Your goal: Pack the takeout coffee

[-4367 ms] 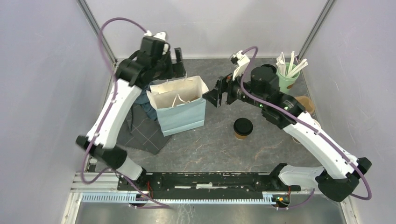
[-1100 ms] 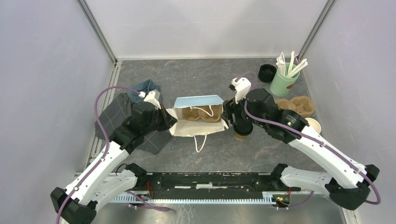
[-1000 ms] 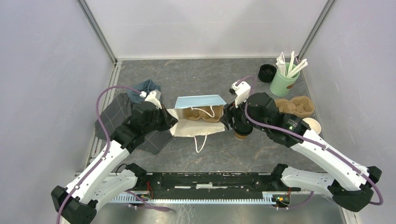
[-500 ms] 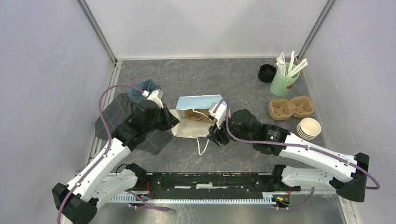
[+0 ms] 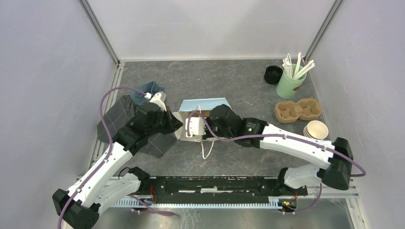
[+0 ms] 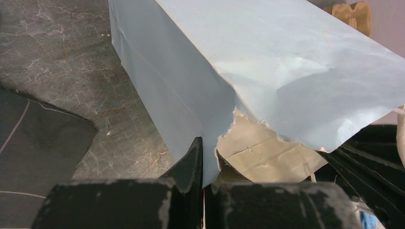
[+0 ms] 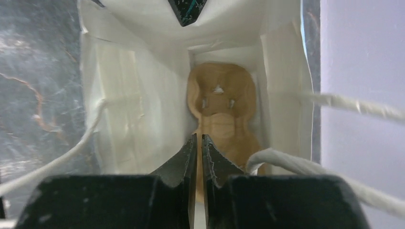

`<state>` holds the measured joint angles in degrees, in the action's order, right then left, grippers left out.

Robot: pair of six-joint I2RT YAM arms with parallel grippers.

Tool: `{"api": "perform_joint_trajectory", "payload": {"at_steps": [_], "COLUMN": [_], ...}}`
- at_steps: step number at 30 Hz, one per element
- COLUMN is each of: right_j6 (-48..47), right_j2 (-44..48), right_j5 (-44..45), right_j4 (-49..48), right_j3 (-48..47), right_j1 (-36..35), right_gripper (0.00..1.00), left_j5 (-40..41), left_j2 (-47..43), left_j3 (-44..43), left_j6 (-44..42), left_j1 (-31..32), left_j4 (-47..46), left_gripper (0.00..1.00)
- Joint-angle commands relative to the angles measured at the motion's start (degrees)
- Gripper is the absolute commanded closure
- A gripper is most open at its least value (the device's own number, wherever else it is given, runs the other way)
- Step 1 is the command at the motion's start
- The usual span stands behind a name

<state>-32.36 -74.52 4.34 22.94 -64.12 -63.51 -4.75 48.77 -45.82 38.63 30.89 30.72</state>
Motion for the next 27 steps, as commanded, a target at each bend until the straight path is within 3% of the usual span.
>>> {"api": "perform_joint_trajectory", "payload": {"at_steps": [1, 7, 12, 15, 27], "right_j6": [-12.96, -17.69, -14.93, -15.20, -21.10], "right_j2": [-5.26, -10.19, -9.11, -8.21, -9.52], "right_j5": [2.47, 4.20, 6.55, 8.35, 4.97], "right_j4": [2.19, 4.18, -1.23, -1.00, 12.86], "right_j3": [-6.46, -7.54, -1.38, 0.72, -3.96], "right_j1": [-0.29, -0.27, -0.22, 0.08, 5.67], "right_gripper": [0.88, 0.86, 0.71, 0.70, 0.65], "left_j5": [-1.33, -2.07, -2.72, -2.22, -2.89], "left_j2": [-1.76, -2.06, -1.61, -1.37, -2.81], "left_j3": [-1.84, -1.87, -1.33, -1.53, 0.27], "left_j6": [-3.50, -5.56, -7.54, -8.57, -8.93], "left_j1": [0.18, 0.13, 0.13, 0.13, 0.17], "left_j4": [-0.09, -0.24, -0.68, -0.80, -3.36], "left_gripper": [0.98, 0.98, 0.98, 0.98, 0.98]}}
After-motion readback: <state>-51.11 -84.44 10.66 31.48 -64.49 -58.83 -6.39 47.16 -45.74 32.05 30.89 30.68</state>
